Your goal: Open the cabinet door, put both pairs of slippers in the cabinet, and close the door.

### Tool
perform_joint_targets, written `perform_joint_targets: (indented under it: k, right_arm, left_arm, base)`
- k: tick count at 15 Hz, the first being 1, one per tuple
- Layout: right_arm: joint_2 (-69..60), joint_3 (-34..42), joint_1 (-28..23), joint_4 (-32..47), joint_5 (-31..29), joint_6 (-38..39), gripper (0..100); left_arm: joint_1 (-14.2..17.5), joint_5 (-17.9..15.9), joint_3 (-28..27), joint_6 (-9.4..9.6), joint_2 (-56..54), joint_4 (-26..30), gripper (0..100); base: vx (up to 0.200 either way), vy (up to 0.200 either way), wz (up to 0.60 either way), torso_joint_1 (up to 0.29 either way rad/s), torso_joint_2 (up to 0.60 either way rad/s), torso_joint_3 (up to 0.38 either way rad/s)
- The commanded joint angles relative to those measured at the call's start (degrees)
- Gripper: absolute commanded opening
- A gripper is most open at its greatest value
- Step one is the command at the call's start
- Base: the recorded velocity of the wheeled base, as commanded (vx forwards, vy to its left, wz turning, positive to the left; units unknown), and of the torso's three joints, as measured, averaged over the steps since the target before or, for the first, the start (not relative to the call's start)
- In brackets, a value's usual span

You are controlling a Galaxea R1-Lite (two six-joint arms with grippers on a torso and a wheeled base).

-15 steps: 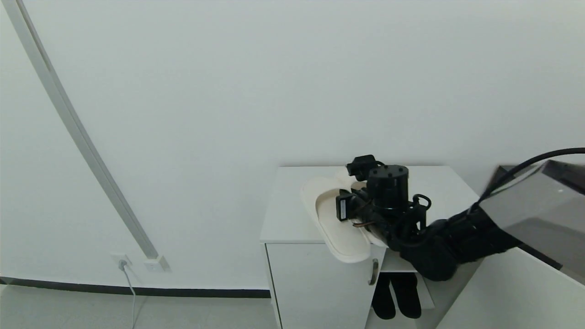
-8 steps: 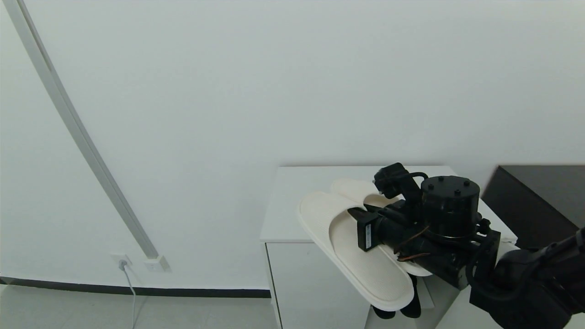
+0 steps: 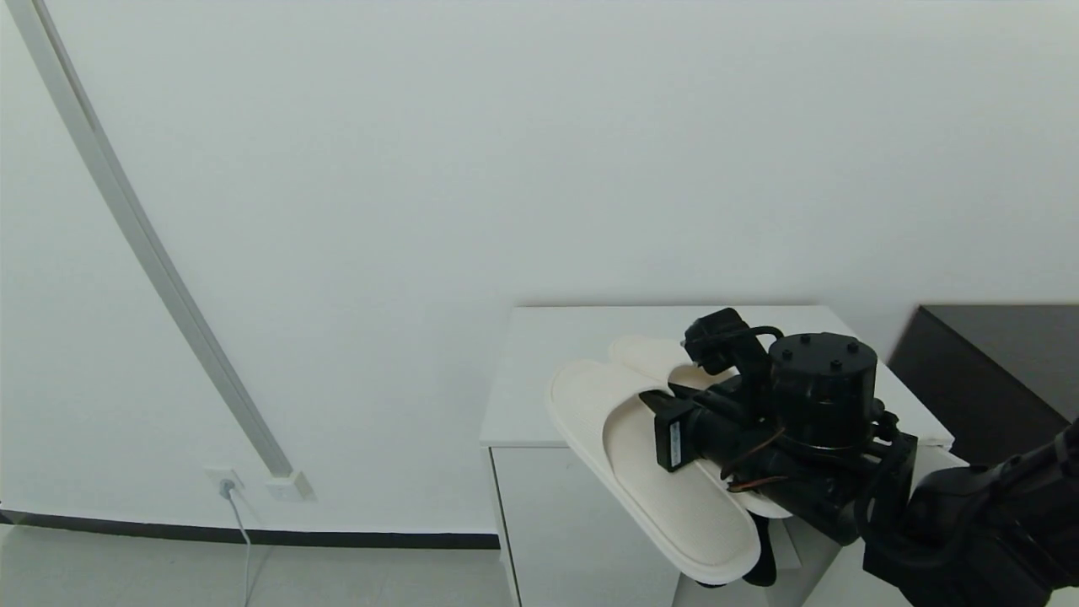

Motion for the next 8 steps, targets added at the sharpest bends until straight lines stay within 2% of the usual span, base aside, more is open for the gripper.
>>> perform_joint_targets:
  k: [1, 8]
  right_arm:
    - [0.62, 0.03, 0.18, -0.04, 0.01, -0.01, 0]
    - [0.71, 1.43, 0.97, -0.04, -0.17, 0.08, 0]
  left_arm:
    - [0.0, 0.04, 0.01, -0.08, -0.01, 0.0, 0]
    - [0.0, 0.04, 0.01, -0.08, -0.01, 0.0, 0]
  base:
    - [-0.2, 0.0, 0.0, 0.012, 0.01, 0.007]
    - [-0.2, 0.0, 0.0, 0.004, 0.01, 0.003]
